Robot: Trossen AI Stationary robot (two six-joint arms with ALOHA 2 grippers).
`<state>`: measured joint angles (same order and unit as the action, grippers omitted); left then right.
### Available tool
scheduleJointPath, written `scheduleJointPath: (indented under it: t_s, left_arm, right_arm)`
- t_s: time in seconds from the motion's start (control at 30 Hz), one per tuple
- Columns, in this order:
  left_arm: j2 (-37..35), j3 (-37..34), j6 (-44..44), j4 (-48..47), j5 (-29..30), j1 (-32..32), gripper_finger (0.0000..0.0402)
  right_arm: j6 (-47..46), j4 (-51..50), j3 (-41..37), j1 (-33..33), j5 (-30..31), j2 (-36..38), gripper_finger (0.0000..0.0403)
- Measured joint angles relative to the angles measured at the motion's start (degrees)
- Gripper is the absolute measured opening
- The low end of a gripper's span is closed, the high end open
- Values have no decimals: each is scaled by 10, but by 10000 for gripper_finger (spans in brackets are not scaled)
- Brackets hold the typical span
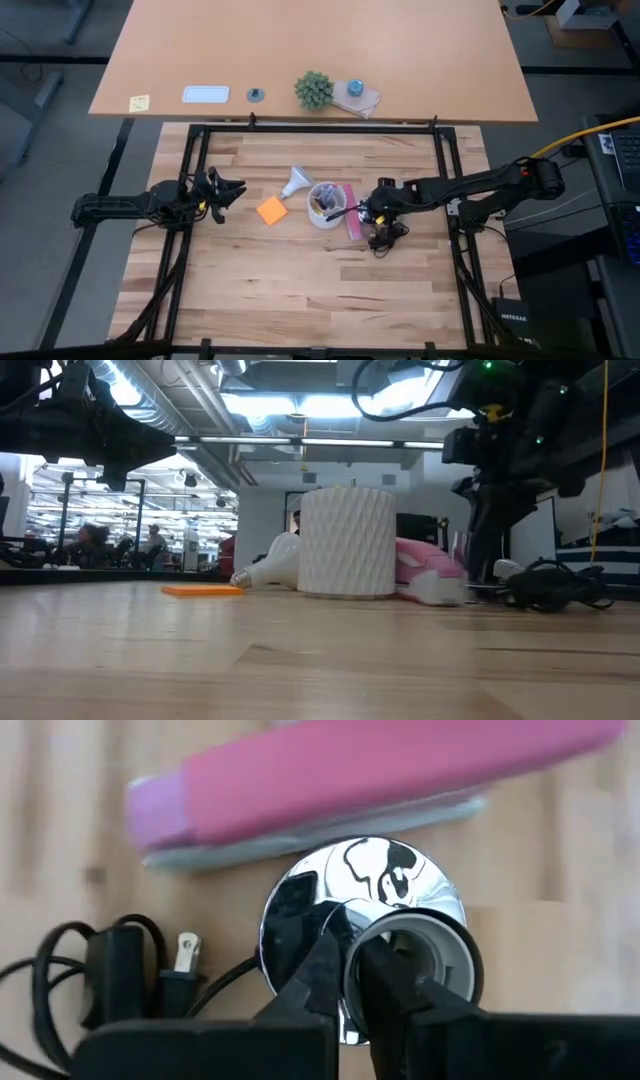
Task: Screw lightbulb
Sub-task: Move the lamp to the center of the table
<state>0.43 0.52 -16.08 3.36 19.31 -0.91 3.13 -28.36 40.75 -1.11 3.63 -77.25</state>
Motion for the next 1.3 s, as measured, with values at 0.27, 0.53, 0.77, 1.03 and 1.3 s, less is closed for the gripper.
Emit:
scheduleJointPath:
  t_s: [0.27,0.53,0.77,1.03,1.3]
  left_arm:
    - [0,0,0,0,0,0,93]
    - [0,0,0,-1,0,0,93]
    - [0,0,0,-1,0,0,93]
    - [0,0,0,-1,0,0,93]
    - [0,0,0,-1,0,0,93]
  right_arm:
    - [-28,-20,18,-1,-17,0,23]
    - [-13,-134,119,-1,-17,-3,21]
    - [-19,-248,197,-1,-49,-2,20]
    - [-33,-216,224,-46,-144,-2,20]
    - [-26,-69,225,-123,-148,-49,20]
